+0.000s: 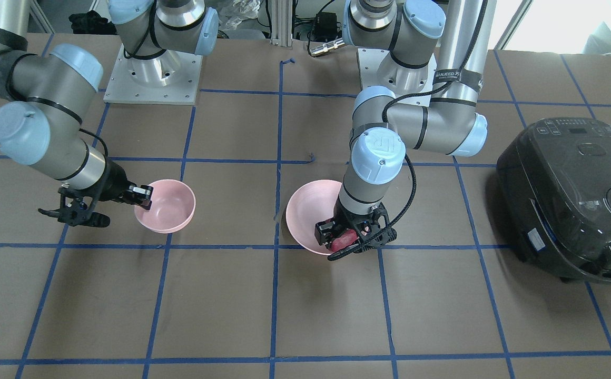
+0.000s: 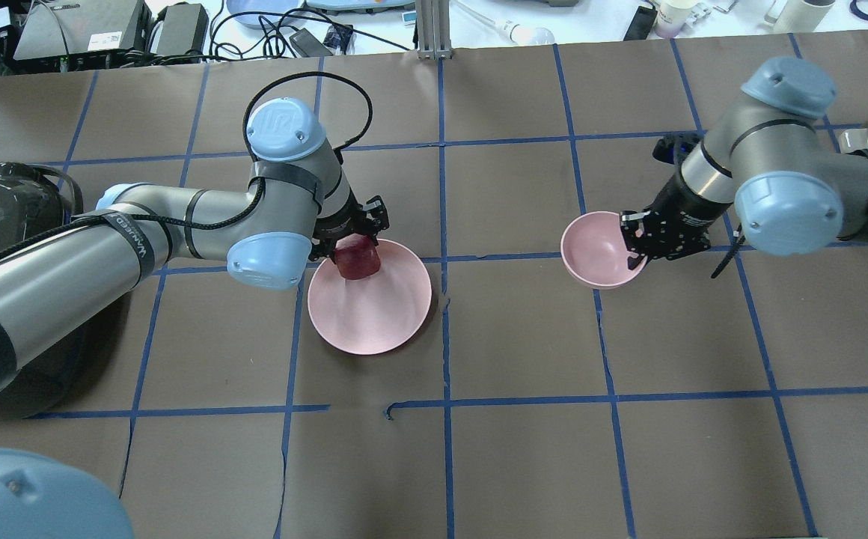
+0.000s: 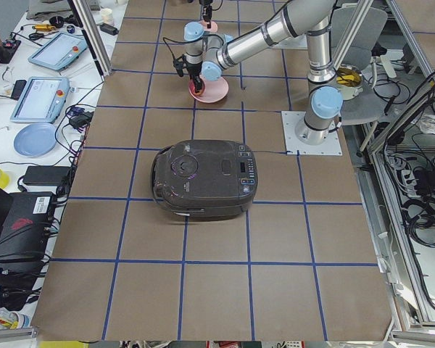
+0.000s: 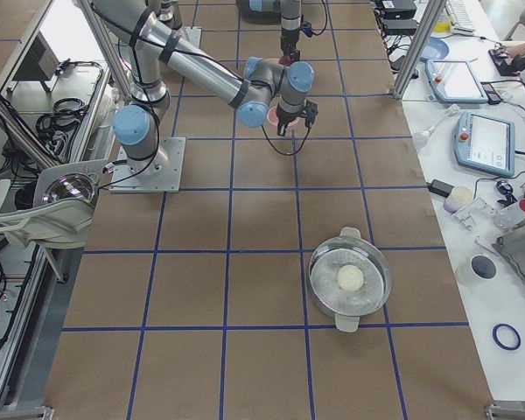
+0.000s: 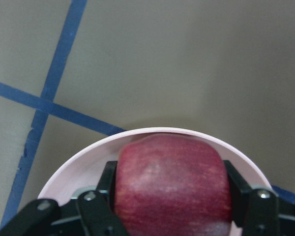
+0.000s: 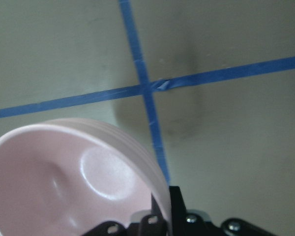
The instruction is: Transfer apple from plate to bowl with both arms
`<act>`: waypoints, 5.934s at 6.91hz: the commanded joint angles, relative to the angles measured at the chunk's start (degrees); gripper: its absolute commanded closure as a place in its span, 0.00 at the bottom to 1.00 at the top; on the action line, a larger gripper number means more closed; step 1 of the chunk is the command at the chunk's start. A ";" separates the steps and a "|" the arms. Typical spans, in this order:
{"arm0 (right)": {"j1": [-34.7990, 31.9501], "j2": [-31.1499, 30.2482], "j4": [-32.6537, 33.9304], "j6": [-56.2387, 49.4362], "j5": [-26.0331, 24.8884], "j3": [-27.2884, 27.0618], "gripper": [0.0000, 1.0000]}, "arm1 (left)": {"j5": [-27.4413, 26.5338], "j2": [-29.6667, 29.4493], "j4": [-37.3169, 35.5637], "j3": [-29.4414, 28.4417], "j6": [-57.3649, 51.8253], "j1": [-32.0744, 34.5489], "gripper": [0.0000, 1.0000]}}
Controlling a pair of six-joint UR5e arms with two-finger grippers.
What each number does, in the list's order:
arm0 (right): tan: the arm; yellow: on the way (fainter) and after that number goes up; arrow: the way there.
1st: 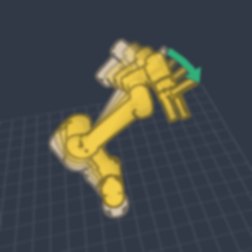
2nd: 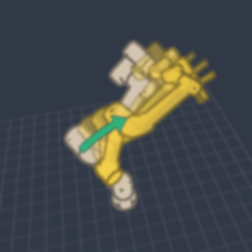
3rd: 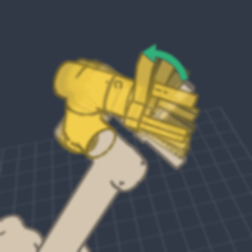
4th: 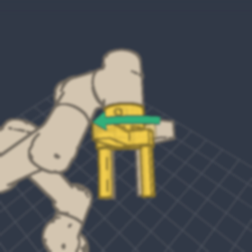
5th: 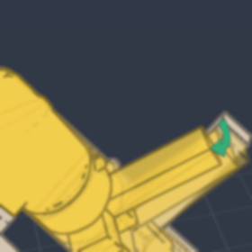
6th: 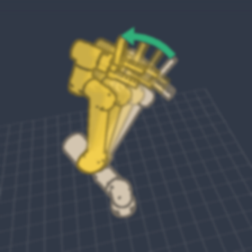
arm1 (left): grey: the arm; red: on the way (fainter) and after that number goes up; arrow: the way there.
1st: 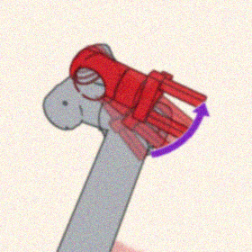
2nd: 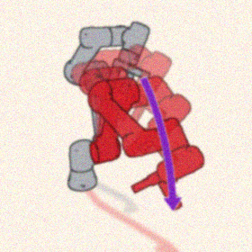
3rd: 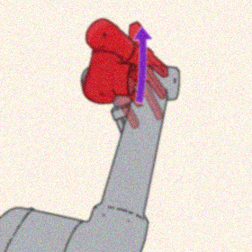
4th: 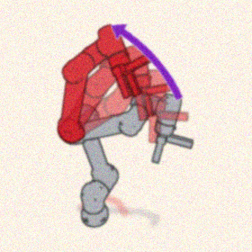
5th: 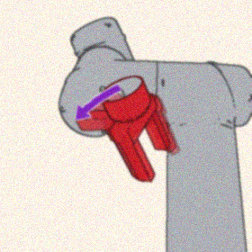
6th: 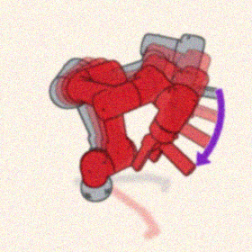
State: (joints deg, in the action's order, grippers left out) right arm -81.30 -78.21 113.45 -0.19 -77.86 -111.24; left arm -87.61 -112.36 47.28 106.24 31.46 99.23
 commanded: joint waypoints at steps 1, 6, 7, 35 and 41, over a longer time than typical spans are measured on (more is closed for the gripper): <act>-7.19 0.69 3.68 1.86 2.27 -1.68 1.00 | 1.99 1.52 0.44 -1.46 0.42 0.78 0.96; -7.38 3.51 12.40 8.92 3.59 -6.45 0.00 | 12.97 2.50 4.14 -7.62 33.51 10.26 0.96; -7.21 2.64 10.93 10.37 2.37 -4.18 0.00 | 15.34 2.06 3.61 -7.54 37.75 12.80 0.96; -9.67 -14.25 -18.97 -3.59 -9.42 17.46 0.00 | -2.06 25.61 42.62 -17.65 -34.98 -6.14 0.00; -9.41 -14.16 -18.44 -2.98 -10.03 17.81 0.00 | -0.11 26.14 42.81 -17.03 -34.80 -7.04 0.00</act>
